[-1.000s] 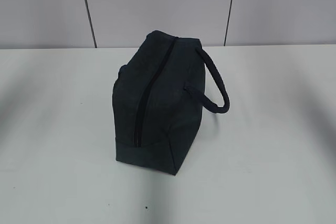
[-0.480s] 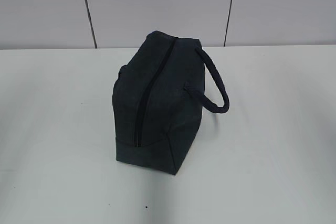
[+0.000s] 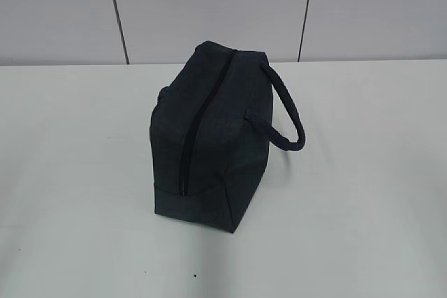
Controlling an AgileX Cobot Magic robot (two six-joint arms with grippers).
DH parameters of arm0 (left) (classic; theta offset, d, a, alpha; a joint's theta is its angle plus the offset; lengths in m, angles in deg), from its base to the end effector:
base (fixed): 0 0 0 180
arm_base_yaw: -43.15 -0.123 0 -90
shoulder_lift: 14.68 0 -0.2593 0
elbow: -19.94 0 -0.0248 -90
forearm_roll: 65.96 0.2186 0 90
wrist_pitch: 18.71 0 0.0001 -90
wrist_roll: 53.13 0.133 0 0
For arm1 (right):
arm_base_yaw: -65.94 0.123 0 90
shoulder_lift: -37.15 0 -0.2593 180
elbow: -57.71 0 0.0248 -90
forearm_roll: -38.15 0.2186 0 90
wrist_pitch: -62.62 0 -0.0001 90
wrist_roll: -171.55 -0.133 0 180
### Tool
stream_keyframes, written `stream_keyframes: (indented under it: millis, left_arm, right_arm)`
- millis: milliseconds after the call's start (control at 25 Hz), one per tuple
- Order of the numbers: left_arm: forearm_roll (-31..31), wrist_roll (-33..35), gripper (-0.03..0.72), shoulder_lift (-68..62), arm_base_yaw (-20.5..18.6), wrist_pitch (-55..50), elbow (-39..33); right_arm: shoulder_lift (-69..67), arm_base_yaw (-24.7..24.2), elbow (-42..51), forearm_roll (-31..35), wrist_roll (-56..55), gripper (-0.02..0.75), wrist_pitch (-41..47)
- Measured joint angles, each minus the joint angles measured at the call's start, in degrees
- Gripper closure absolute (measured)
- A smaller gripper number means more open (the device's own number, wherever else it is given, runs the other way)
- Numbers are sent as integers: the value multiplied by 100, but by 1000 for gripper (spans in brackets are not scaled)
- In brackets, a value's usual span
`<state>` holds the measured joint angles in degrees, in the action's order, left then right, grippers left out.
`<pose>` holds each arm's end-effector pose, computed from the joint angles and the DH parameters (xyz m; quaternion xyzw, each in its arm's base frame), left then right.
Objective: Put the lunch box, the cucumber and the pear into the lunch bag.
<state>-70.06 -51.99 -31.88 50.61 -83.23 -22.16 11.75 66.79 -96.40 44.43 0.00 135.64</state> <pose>0.0364 -0.0134 0.2588 0.0677 0.8790 -0.0616 0.4679 0.0299 0.0144 0.3158 -0.0819 0.8791 0.0228 0.4689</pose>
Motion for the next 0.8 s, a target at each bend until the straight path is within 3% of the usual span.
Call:
stream_keyframes:
  millis: [200,520,800]
  left_arm:
    - [2,0,292,931,0,-292,-20]
    - [207,0,292,970,0,-208,-294]
    - [218,0,293,969,0,91,-450]
  right_arm:
    - [615,0,798,-10,0,351,0]
    - [1736,0,1705,-433,0,351,0]
    - [1787,0,2026,-495,0,351,-345]
